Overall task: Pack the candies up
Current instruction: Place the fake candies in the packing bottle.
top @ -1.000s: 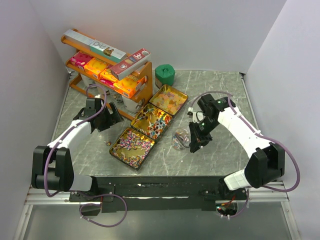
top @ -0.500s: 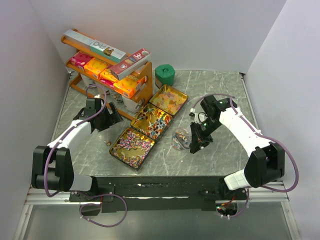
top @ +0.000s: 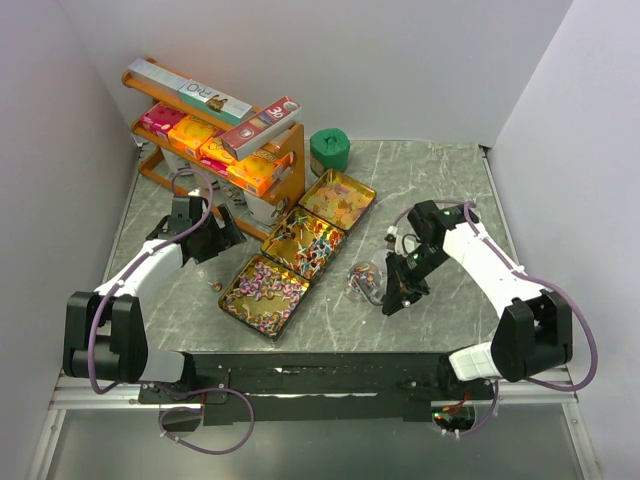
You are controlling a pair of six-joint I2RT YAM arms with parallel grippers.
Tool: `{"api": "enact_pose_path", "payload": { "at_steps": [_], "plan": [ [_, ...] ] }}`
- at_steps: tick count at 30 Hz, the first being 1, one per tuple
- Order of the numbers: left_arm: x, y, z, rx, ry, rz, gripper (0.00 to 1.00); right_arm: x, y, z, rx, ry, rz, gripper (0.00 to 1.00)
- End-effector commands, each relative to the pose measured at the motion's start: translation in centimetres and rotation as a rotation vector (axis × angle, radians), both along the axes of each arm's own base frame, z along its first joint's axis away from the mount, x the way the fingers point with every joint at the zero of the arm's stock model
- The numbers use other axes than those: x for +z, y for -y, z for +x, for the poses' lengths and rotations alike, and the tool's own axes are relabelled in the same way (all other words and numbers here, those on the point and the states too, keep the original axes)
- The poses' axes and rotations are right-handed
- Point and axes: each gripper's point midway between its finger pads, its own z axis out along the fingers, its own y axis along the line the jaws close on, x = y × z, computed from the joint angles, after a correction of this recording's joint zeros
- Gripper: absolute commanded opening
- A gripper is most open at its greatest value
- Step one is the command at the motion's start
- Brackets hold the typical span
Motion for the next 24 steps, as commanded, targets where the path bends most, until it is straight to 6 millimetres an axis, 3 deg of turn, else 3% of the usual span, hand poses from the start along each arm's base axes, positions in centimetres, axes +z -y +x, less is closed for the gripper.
{"api": "enact_pose_path", "payload": {
  "at_steps": [1, 12, 24],
  "plan": [
    [1.4, 0.1, 0.6, -0.003, 0.047, -0.008, 0.96, 2.0, 0.7, -2.1, -0.031, -0.084, -0.009, 0.00],
    [1.5, -0.2, 0.5, 0.009, 0.050, 0.006, 0.96, 3.8, -0.7, -0.6, -0.106, -0.064, 0.115, 0.00],
    [1.8, -0.2, 0.5, 0.006, 0.063, 0.010, 0.96, 4.2, -1.9, -1.5, -0.193, -0.113, 0.258, 0.00]
  ]
}}
